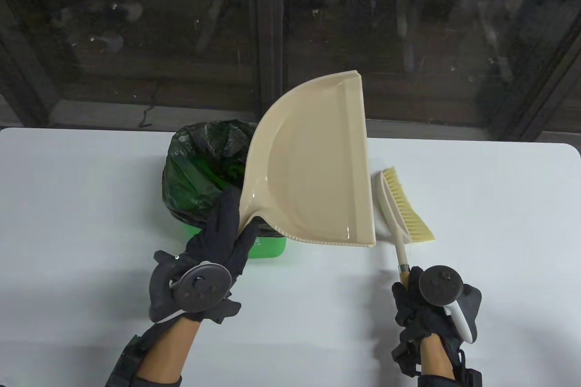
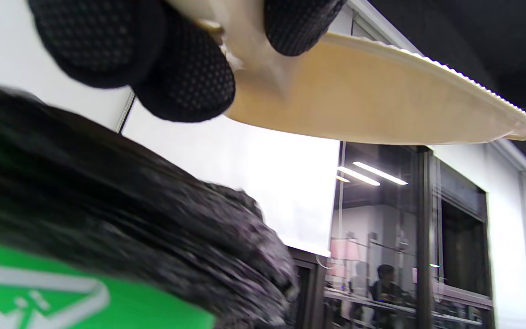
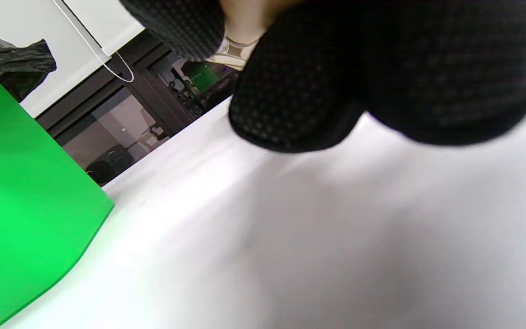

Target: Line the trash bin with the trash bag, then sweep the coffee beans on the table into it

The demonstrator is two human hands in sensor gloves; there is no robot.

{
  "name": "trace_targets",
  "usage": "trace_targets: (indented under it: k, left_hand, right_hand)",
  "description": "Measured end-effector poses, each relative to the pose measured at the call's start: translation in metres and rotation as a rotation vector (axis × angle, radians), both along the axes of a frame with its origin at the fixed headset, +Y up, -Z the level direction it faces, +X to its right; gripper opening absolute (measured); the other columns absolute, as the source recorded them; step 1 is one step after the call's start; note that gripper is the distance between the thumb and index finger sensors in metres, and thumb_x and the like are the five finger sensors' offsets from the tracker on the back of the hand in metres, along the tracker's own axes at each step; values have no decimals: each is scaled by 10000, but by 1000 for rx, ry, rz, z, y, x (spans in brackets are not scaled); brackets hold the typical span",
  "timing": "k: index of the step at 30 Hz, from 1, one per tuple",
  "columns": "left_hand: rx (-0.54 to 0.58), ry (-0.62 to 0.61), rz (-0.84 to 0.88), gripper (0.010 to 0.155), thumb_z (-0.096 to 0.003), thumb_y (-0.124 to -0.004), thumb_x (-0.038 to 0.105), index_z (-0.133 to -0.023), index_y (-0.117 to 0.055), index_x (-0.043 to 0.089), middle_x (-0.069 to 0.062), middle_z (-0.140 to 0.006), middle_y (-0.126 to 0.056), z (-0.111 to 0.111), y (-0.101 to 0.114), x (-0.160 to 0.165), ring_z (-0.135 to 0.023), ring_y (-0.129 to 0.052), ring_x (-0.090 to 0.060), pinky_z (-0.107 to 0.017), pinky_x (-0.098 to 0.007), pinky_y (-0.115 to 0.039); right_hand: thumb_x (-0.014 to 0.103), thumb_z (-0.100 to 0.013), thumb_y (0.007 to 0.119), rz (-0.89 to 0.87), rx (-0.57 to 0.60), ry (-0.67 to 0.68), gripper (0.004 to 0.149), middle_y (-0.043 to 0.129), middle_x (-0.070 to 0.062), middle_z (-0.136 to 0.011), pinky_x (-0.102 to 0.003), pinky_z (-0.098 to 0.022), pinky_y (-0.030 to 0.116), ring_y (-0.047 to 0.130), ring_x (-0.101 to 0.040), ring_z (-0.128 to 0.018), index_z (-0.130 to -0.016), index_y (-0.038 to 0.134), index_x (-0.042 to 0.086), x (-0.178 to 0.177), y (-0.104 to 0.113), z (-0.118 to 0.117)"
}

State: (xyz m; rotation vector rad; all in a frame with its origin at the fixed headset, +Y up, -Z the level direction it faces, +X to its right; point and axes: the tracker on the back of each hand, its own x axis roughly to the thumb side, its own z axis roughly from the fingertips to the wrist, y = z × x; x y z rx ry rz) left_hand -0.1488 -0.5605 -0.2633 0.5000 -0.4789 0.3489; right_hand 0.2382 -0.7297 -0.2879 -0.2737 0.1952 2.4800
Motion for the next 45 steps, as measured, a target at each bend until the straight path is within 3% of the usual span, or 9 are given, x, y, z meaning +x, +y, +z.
trace_targets:
  k: [10, 24, 45]
  left_hand:
    - [-65, -85, -46, 656, -722, -614, 278, -1175, -382, -136, -289, -1027, -686, -1, -44, 28, -547, -985, -322, -405, -433, -837]
    - [-152, -141, -165, 657, -720, -618, 280, -1177, -386, -132, -286, -1027, -691, 1, -91, 44, -549, -986, -324, -406, -436, -837]
    - [-291, -124, -341, 657, -717, -623, 278, -1175, -395, -134, -289, -1023, -698, -3, -132, 43, -548, -988, -329, -404, -440, -838]
  right_hand:
    - [317, -548, 672, 63, -29, 2, 663, 882, -166, -649, -346, -143, 905, 988, -138, -288, -992, 391, -88, 0, 0, 0]
    - [316, -550, 666, 127, -104, 1, 663, 873, -176, -664, -361, -154, 902, 987, -152, -305, -995, 383, -86, 2, -6, -1]
    - [324, -551, 655, 272, -175, 25, 661, 875, -174, -678, -362, -152, 907, 999, -161, -313, -996, 380, -80, -6, -9, -2]
